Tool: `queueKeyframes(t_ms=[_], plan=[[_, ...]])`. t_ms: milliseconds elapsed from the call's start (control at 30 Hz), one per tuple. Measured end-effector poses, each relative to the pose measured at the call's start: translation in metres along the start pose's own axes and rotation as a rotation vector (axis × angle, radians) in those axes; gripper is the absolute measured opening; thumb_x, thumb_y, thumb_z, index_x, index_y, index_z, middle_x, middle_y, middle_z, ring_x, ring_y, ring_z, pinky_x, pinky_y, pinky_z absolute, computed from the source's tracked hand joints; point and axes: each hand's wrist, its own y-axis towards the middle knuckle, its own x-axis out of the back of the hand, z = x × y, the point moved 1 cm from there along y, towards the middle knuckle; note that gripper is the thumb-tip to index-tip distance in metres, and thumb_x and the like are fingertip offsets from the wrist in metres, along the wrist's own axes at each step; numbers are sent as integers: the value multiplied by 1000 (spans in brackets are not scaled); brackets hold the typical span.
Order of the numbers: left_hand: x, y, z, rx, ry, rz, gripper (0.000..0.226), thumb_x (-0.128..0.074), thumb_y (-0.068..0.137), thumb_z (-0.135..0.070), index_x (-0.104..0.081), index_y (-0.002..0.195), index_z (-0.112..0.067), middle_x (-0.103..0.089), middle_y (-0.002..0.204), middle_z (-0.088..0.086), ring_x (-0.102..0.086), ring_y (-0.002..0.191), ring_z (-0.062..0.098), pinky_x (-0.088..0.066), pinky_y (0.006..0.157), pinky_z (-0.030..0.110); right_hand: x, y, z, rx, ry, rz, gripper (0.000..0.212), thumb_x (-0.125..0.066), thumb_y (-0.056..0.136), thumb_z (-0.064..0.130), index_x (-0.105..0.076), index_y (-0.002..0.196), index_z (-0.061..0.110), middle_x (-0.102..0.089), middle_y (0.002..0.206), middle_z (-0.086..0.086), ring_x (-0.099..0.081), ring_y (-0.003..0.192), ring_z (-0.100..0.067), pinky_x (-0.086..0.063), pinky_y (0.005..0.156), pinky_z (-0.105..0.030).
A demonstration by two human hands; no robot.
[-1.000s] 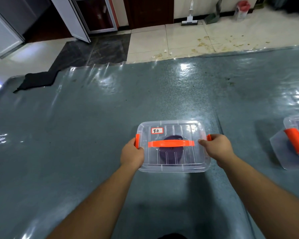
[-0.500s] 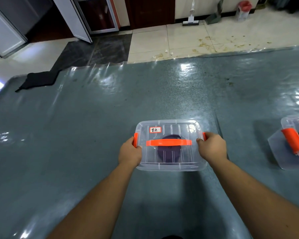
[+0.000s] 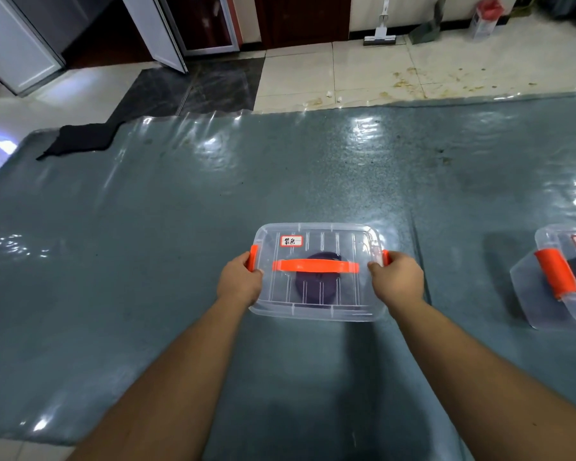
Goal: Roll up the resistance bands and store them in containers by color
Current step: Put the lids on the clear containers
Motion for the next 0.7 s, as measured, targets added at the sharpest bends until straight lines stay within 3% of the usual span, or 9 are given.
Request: queueKeyframes(t_ms=[167,300,533,700], plan=[[-1,-1,1,9,-4,-4,43,-63,99,-15,-60,142,-18,-69,128,5,-62,100,21,-53,97,41,1,-1,-7,-109,33,49,26,-75,88,28,-68,78,4,-68,73,-13,-69,77,-36,-54,67,-35],[-1,-3,1,-4,6,9,42,-62,99,-15,-61,141,-17,-69,128,5,-65,106,25,-53,98,43,0,-7,-4,-96,-13,29,24,-72,92,27,-72,90,3,-73,87,-17,-70,87,-38,-60,81,-41],[0,0,2,-30,9,32,38,-61,95,-13,-66,133,-17,-73,119,5,-67,103,28,-55,94,40,-1,-14,2,-45,-94,-5,22,-66,97,25,-73,95,4,-75,91,-17,-70,91,-38,-51,74,-32],[1,0,2,-34,12,30,38,-60,95,-14,-67,132,-19,-73,115,4,-68,100,28,-56,92,41,-1,-13,7,-65,-138,0,24,-65,97,25,-71,100,1,-74,98,-20,-70,98,-40,-52,77,-34]])
